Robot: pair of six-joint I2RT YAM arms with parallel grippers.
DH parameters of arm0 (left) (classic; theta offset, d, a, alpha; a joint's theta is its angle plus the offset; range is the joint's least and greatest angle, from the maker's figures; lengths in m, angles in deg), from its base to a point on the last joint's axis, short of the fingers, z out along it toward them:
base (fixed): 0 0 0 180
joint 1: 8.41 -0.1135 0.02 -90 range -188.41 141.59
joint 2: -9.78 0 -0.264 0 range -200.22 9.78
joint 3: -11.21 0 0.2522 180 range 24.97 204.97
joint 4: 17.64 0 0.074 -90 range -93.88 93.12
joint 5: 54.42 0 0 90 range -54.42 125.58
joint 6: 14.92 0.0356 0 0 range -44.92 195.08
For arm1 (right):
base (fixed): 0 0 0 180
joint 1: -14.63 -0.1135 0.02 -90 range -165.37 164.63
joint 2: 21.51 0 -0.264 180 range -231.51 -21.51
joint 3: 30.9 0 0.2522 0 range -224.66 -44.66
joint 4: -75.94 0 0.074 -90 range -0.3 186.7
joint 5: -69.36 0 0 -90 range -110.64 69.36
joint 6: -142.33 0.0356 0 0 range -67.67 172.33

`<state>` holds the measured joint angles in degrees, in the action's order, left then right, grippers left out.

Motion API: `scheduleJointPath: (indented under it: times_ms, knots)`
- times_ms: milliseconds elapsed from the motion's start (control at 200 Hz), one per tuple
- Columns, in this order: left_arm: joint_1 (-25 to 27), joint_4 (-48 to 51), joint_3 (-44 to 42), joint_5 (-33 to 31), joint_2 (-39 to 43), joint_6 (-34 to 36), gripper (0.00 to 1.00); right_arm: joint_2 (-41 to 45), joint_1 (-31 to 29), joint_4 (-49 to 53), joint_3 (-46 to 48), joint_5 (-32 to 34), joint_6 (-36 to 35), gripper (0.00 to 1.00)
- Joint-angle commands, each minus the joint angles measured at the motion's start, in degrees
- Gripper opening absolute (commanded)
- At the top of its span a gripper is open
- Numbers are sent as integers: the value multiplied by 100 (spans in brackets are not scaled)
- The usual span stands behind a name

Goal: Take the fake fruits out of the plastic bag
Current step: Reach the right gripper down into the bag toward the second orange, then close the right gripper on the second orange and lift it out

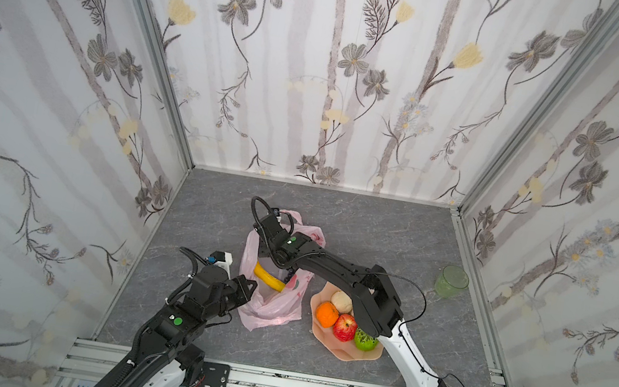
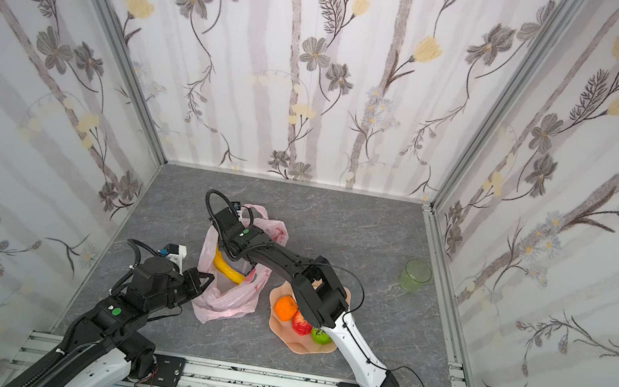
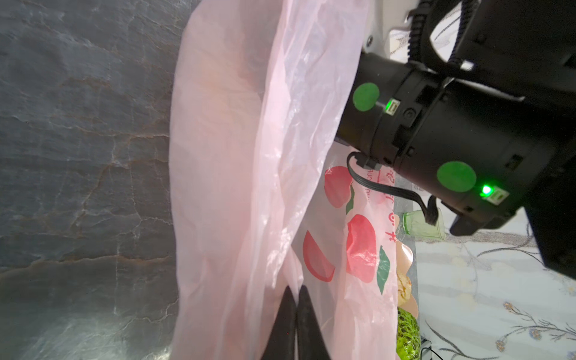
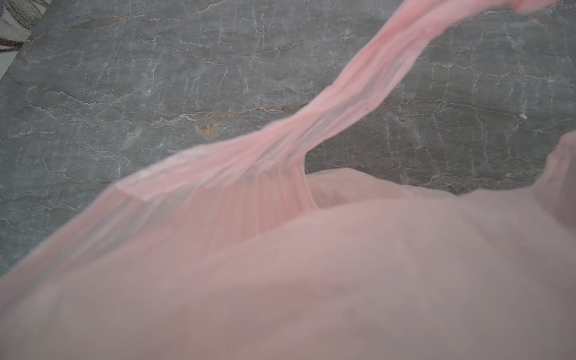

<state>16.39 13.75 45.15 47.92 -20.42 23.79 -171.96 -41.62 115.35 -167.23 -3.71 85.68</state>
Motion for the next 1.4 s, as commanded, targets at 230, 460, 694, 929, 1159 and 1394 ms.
scheduleJointPath:
  times_ms: [230,460,694,929,1159,1394]
  knots:
    - [95,171,-32,15,163,-259,0,-232,-62,177,-250,386,-57,54]
    - [94,171,-30,-74,106,-226,0,-263,-61,212,-294,369,-57,47]
    - [95,171,-37,-199,-69,-206,0,-159,-79,392,-400,296,-11,37]
    - [102,129,-32,-507,-291,-124,0,72,-169,475,-400,186,-86,36]
    - [100,-12,-102,-628,-494,-57,0,398,-354,832,-374,9,-55,37]
    - [90,-377,-162,-898,-941,112,0,1087,-590,837,368,-26,-91,37]
